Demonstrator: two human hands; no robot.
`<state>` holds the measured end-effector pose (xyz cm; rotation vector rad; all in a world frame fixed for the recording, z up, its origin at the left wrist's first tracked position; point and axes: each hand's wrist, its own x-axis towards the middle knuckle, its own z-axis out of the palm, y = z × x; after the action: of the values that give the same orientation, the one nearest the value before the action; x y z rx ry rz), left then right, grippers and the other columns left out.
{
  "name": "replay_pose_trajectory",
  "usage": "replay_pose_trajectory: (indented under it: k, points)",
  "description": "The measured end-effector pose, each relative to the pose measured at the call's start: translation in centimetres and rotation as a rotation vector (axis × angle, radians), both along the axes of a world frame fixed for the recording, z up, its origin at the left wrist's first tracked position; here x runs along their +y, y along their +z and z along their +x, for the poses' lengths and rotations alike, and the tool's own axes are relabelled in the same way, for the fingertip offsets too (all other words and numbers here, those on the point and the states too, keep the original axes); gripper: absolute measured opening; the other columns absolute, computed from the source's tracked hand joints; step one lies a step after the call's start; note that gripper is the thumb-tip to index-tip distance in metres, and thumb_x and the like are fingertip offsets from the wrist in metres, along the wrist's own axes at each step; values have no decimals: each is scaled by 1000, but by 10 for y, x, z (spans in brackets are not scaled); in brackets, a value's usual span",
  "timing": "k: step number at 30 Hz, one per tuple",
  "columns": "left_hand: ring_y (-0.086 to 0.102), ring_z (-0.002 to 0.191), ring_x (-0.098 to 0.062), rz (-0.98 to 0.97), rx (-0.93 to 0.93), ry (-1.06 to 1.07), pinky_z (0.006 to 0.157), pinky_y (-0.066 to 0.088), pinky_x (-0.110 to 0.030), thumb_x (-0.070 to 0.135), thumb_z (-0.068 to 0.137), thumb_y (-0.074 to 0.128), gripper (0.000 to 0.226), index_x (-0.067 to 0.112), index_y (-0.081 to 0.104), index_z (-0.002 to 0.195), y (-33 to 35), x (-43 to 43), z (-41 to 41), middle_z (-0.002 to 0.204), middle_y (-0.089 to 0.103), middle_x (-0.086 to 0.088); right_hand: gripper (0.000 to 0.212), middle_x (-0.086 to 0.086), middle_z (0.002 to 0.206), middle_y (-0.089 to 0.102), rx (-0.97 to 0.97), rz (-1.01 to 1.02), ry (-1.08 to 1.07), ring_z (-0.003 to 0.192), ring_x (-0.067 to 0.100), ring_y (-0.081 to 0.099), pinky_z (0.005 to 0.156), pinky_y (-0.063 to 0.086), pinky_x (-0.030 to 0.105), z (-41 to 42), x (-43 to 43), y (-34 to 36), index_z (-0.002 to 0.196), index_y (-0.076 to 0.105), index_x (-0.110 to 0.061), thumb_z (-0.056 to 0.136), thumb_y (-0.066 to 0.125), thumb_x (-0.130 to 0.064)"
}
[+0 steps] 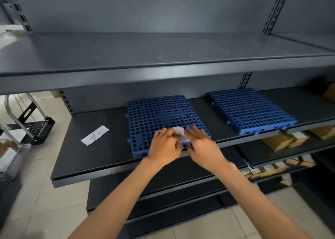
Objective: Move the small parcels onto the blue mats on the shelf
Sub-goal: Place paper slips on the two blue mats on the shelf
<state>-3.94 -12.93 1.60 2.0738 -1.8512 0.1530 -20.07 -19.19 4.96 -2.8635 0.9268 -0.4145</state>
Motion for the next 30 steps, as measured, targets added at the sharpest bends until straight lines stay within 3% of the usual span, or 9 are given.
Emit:
replay_pose_trajectory:
  k: [5, 8, 12, 17, 19, 21, 24, 27, 30]
  points:
    - [56, 105, -24, -133, 79, 56, 85, 39, -39, 22, 89, 48, 35, 20, 71, 115, 6, 24, 41, 113, 65, 4, 48, 3, 152, 40, 116, -27, 65, 145, 25, 26, 120, 14, 41, 12, 8, -17, 143, 45, -12, 95, 49, -16]
    - [51, 120, -34, -95, 98, 287, 95, 39, -46, 18, 87, 58, 41, 14, 63, 128, 3, 53, 97, 130, 59, -8, 48, 3, 152, 40, 70, -40, 35, 145, 22, 26, 121, 12, 36, 18, 9, -19, 142, 46, -9, 96, 48, -19]
    - [27, 144, -31, 155, 83, 543, 115, 22, -48, 47, 96, 46, 61, 14, 38, 147, -10, 101, 159, 153, 38, -11, 44, 9, 145, 50, -92, -55, 96, 141, 26, 36, 117, 19, 35, 40, 21, -11, 134, 54, -2, 91, 57, -8]
    - [26, 146, -21, 249, 147, 419, 119, 20, -41, 61, 93, 44, 69, 18, 40, 148, -29, 163, 167, 157, 33, 1, 50, 2, 157, 31, -81, 43, 301, 148, 17, 17, 120, 7, 26, 98, 56, -13, 149, 36, -8, 100, 45, -19]
    - [37, 139, -23, 173, 160, 347, 113, 34, -40, 57, 89, 57, 66, 18, 49, 143, -34, 194, 162, 149, 45, 2, 52, 1, 159, 26, -45, 73, 375, 149, 16, 13, 120, 5, 25, 116, 71, -17, 151, 32, -11, 101, 44, -20]
    - [52, 118, -24, 38, 102, 308, 95, 52, -41, 38, 85, 71, 53, 18, 59, 133, -37, 218, 158, 130, 61, 2, 53, 0, 161, 22, -21, 90, 431, 149, 14, 10, 119, 3, 23, 129, 82, -22, 152, 29, -13, 101, 44, -21]
    - [57, 88, -20, -142, 58, 326, 65, 55, -32, 1, 76, 77, 39, 20, 72, 110, -38, 234, 151, 100, 64, 4, 54, -5, 162, 19, -8, 109, 481, 149, 9, 8, 115, 0, 18, 138, 93, -26, 153, 26, -17, 102, 43, -22]
    - [55, 84, -17, -306, 42, 329, 59, 50, -29, -3, 78, 69, 33, 19, 75, 102, -33, 221, 130, 94, 64, 5, 56, -8, 160, 23, -29, 136, 492, 148, 6, 12, 119, 15, 25, 133, 97, -22, 152, 29, -21, 100, 49, -28]
    - [55, 84, -19, -417, 43, 267, 66, 49, -28, 6, 84, 59, 29, 18, 74, 106, -25, 189, 93, 100, 63, 2, 57, -9, 157, 31, -59, 134, 473, 146, 5, 19, 109, 37, 32, 113, 94, -13, 148, 39, -23, 95, 58, -36]
